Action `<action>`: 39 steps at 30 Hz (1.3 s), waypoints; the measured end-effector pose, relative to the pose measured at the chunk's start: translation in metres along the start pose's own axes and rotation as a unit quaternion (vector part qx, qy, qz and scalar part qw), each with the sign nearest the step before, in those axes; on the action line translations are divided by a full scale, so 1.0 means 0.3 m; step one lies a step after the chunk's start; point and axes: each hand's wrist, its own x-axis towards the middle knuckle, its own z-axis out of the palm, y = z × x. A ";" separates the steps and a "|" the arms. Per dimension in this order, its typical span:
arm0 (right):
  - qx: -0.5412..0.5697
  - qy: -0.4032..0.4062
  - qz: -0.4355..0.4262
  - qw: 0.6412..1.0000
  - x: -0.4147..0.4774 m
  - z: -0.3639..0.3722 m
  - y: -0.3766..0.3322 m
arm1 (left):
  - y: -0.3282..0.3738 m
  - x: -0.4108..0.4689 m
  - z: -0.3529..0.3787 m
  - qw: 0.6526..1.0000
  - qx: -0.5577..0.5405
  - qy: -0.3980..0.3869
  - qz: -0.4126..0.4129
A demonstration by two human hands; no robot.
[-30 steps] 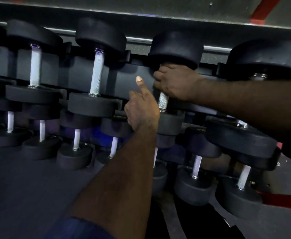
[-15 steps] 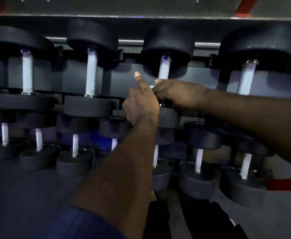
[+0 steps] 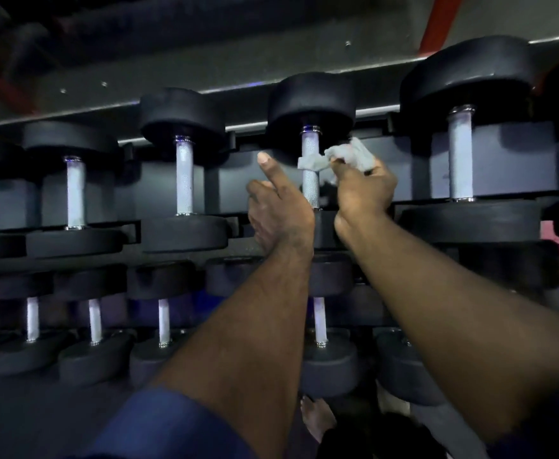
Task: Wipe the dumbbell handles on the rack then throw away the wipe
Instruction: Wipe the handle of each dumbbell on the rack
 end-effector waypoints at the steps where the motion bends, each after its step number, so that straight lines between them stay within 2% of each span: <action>1: -0.024 0.001 -0.015 1.000 -0.005 -0.002 0.003 | 0.000 -0.001 0.000 1.000 -0.004 0.001 0.001; 5: -0.178 0.016 -0.081 0.981 -0.003 0.008 0.015 | -0.003 -0.004 0.003 1.000 -0.015 0.009 0.000; 8: -0.267 -0.011 -0.133 0.954 -0.007 0.025 0.010 | 0.000 -0.002 0.004 1.000 -0.017 0.014 -0.007; 14: -0.268 0.012 -0.160 0.950 -0.010 0.008 0.014 | -0.010 -0.006 0.019 1.000 -0.011 0.014 0.002; 17: -0.315 -0.012 -0.214 0.925 -0.015 0.012 0.021 | -0.009 -0.003 0.010 1.000 0.000 0.015 0.004; 19: -0.337 -0.039 -0.223 0.914 -0.013 0.013 0.022 | -0.011 0.000 0.010 1.000 0.004 0.012 0.006; 23: -0.389 -0.030 -0.236 0.890 -0.004 0.020 0.023 | -0.010 0.003 0.006 1.000 0.005 0.005 0.007; 27: -0.406 -0.074 -0.246 0.877 -0.013 0.028 0.022 | -0.008 0.019 0.002 1.000 -0.013 0.003 -0.010; 31: -0.427 -0.062 -0.258 0.864 -0.031 0.043 0.023 | -0.017 0.040 0.000 0.996 -0.071 -0.011 -0.051; 34: -0.453 -0.058 -0.276 0.846 -0.053 0.049 0.022 | -0.048 0.060 -0.043 0.983 -0.155 -0.064 -0.070; 35: -0.468 -0.055 -0.280 0.836 -0.058 0.049 0.024 | -0.073 0.068 -0.076 0.984 -0.149 -0.088 -0.040; 36: -0.481 -0.053 -0.285 0.827 -0.059 0.048 0.027 | -0.103 0.085 -0.121 0.988 -0.097 -0.110 0.039; 37: -0.491 -0.052 -0.289 0.820 -0.062 0.056 0.033 | -0.135 0.118 -0.182 0.981 -0.019 -0.112 0.159; 38: -0.500 -0.053 -0.295 0.813 -0.065 0.062 0.035 | -0.160 0.160 -0.244 0.950 0.059 -0.091 0.294; 39: -0.510 -0.052 -0.301 0.804 -0.067 0.065 0.036 | -0.175 0.213 -0.297 0.899 0.131 -0.059 0.413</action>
